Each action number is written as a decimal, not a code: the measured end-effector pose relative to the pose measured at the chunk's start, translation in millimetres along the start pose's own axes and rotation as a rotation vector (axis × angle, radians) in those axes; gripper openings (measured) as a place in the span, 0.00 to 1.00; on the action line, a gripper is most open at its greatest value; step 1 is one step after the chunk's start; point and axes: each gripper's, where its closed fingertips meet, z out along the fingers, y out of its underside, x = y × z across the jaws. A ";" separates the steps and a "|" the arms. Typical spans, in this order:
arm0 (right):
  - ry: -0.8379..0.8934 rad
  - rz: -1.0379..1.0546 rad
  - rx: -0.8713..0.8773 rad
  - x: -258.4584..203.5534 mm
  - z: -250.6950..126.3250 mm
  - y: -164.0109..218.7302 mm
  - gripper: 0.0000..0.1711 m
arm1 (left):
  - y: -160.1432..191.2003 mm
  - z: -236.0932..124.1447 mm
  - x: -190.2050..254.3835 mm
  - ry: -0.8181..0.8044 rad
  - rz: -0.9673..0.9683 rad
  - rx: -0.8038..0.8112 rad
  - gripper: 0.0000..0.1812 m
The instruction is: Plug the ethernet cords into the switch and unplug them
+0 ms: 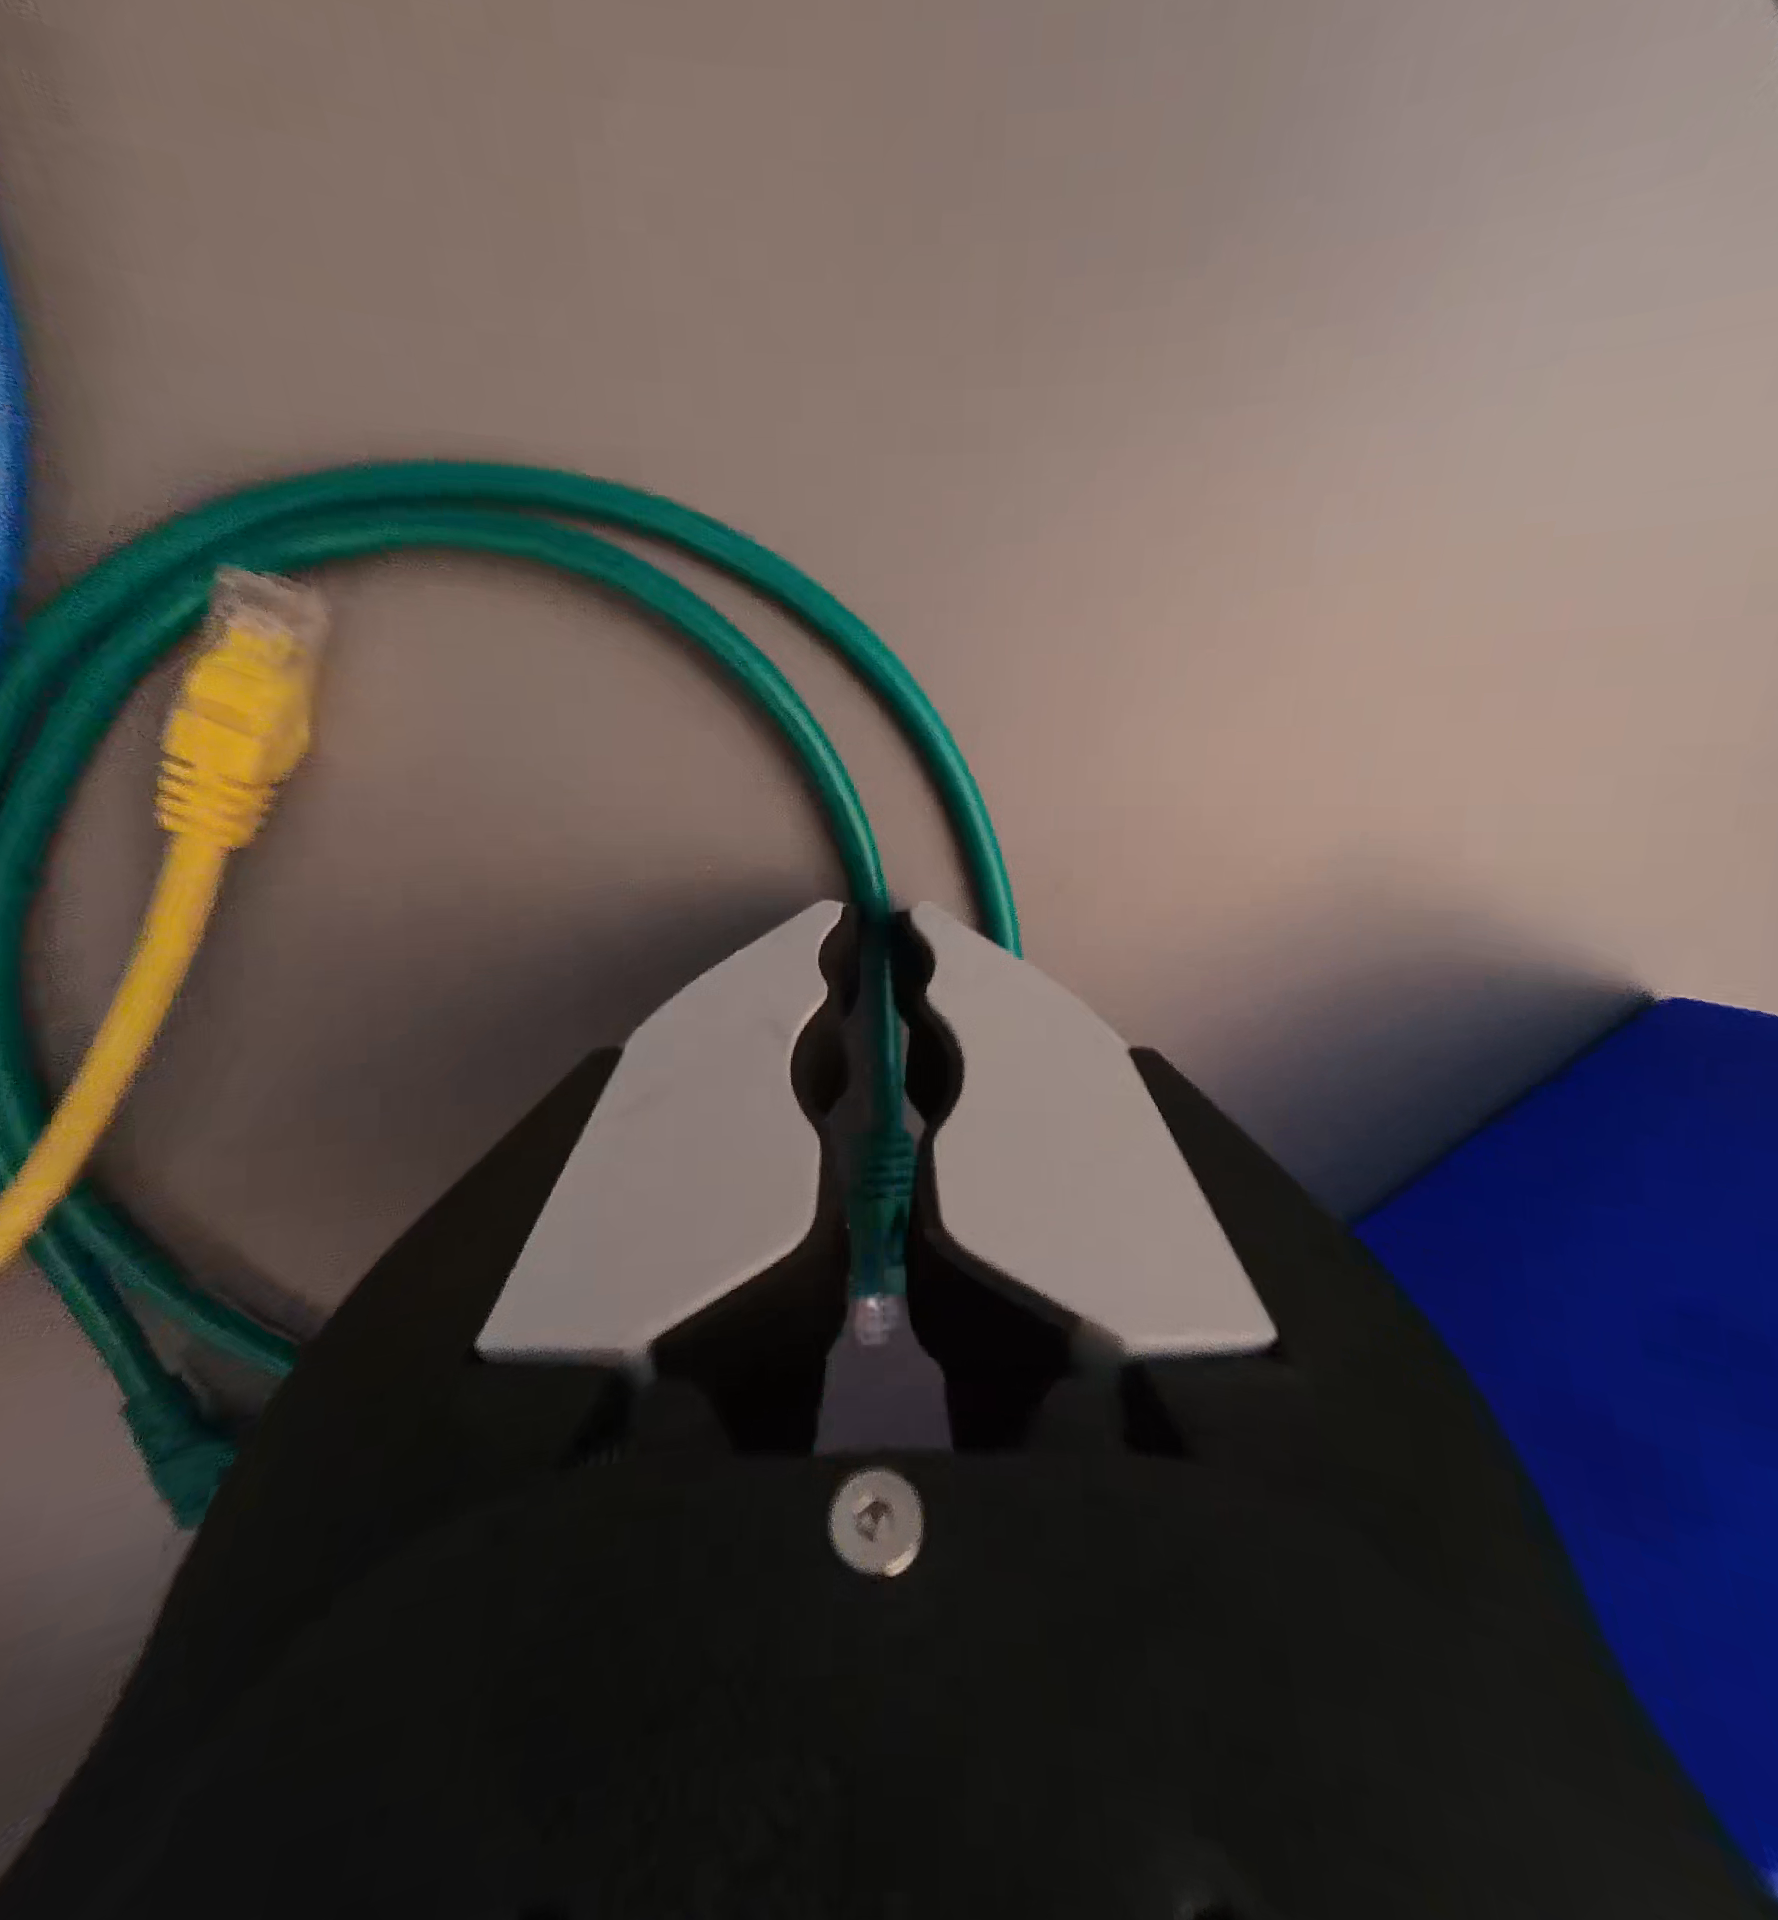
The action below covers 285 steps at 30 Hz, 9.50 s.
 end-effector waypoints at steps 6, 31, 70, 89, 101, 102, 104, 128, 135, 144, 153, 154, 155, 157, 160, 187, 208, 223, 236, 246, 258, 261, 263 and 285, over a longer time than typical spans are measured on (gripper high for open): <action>0.142 -0.001 0.166 17.7 -45.6 -17.4 0.04 | 7.8 6.9 7.7 0.051 -0.017 -0.019 0.33; 0.714 -0.249 0.495 74.9 -235.8 -80.3 0.04 | -96.2 13.9 64.5 0.483 -0.190 0.111 0.33; 0.316 -0.145 1.184 59.4 -354.3 -99.9 0.00 | 133.1 111.8 150.1 0.420 -0.192 -0.303 0.33; 0.449 -0.963 -0.232 82.7 -13.6 -25.6 0.31 | 205.9 124.5 141.6 0.328 -0.148 -0.480 0.41; 0.622 -0.859 0.101 98.6 -141.6 -78.5 0.01 | 147.0 89.0 126.6 0.307 -0.075 -0.332 0.44; 0.602 -0.821 0.158 94.1 -169.0 -82.7 0.01 | 141.4 86.9 125.2 0.308 -0.073 -0.319 0.44; 0.540 -0.756 0.272 80.6 -221.5 -88.5 0.01 | 130.7 83.5 122.4 0.309 -0.061 -0.291 0.42; 0.087 -0.903 1.289 -135.7 -464.0 -124.6 0.01 | 47.8 51.6 160.1 0.583 -0.191 0.006 0.33; -0.059 -1.083 1.347 -176.6 -465.8 -118.0 0.01 | 19.5 54.2 158.5 0.745 -0.360 0.098 0.32; -0.435 -1.097 1.595 -206.7 -477.2 -92.5 0.00 | -28.6 67.5 202.4 1.206 -0.530 0.229 0.43; -0.525 -1.038 1.675 -193.7 -481.9 -84.6 0.01 | -74.5 13.8 229.4 1.657 -0.556 0.436 0.38; -0.515 -1.030 1.672 -190.1 -478.8 -85.0 0.01 | -77.6 13.3 229.2 1.658 -0.565 0.442 0.37; -0.514 -1.021 1.670 -186.9 -476.2 -85.0 0.01 | -79.6 15.5 229.9 1.645 -0.569 0.439 0.35; -0.510 -0.996 1.675 -180.0 -472.7 -85.7 0.01 | -81.7 20.9 231.9 1.616 -0.567 0.430 0.29; -0.496 -0.950 1.686 -167.1 -468.5 -88.0 0.01 | -85.2 20.8 232.7 1.613 -0.580 0.451 0.23; -0.607 -0.418 1.695 -79.4 -384.7 -134.5 0.03 | -87.6 59.6 214.9 1.042 -0.412 0.473 0.06; -0.408 -0.128 1.213 -152.4 -283.8 -88.9 0.25 | -49.9 132.5 143.3 0.681 -0.786 0.182 0.04; -0.264 -0.334 1.016 -183.5 -246.3 -62.5 0.03 | -71.0 91.3 165.2 1.048 -0.554 0.229 0.27; -0.315 -0.472 0.725 -155.6 -256.1 -8.7 0.03 | -43.8 94.3 250.0 1.294 0.007 -0.041 0.24; -0.098 -0.404 0.857 -123.5 -263.3 -19.2 0.14 | -46.1 102.3 248.2 1.168 0.124 0.038 0.06; -0.570 0.119 1.626 -178.4 -259.2 -55.6 0.22 | -69.9 92.9 247.8 1.171 0.040 0.092 0.06; -0.655 0.139 1.811 -148.9 -286.5 -57.6 0.23 | -71.7 83.9 250.7 1.197 0.032 0.095 0.06; -0.722 0.038 1.894 -153.0 -307.1 -49.9 0.23 | -70.2 79.8 248.8 1.200 0.034 0.089 0.06; -0.778 -0.107 1.745 -182.9 -320.3 -48.8 0.09 | -57.6 70.2 241.9 1.216 0.111 0.073 0.06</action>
